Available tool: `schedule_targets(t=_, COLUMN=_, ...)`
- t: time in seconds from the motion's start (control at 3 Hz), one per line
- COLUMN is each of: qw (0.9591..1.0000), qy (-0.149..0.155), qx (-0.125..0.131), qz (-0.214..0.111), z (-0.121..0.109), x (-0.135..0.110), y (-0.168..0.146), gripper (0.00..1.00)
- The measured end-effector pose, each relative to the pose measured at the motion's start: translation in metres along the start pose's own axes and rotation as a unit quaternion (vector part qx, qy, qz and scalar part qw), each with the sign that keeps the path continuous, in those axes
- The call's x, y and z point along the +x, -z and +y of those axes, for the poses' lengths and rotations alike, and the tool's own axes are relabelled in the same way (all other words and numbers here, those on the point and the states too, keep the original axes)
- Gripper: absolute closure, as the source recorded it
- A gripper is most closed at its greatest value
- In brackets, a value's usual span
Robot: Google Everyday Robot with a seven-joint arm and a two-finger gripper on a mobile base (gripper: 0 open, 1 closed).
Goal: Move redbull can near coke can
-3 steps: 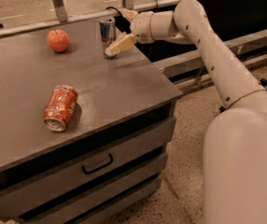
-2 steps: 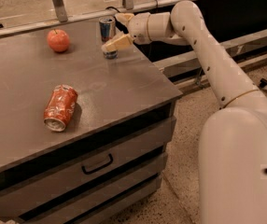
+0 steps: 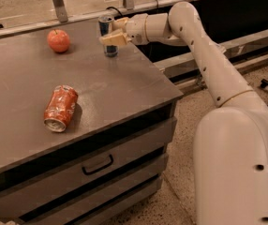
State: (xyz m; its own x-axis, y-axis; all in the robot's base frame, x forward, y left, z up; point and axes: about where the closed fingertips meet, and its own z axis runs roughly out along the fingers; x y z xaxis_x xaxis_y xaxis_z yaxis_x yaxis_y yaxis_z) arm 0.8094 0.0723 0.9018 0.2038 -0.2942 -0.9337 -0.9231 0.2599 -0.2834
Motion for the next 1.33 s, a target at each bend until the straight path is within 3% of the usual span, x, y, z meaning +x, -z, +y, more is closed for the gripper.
schedule_targets(t=0.33, qw=0.9997, qy=-0.009, qx=-0.019, qz=-0.007, z=0.006, x=-0.003, y=-0.002, gripper=0.87)
schedule_targets(t=0.67, qw=0.9983, qy=-0.014, qx=-0.052, qz=-0.022, z=0.019, x=-0.019, y=-0.003, gripper=1.00)
schedule_targets(t=1.0, qw=0.9937, qy=-0.019, qx=-0.100, qz=-0.047, z=0.046, x=-0.038, y=-0.001, gripper=1.00)
schedule_targets(t=1.33, qw=0.9848, qy=-0.033, qx=-0.155, qz=-0.072, z=0.083, x=-0.052, y=-0.005, gripper=1.00)
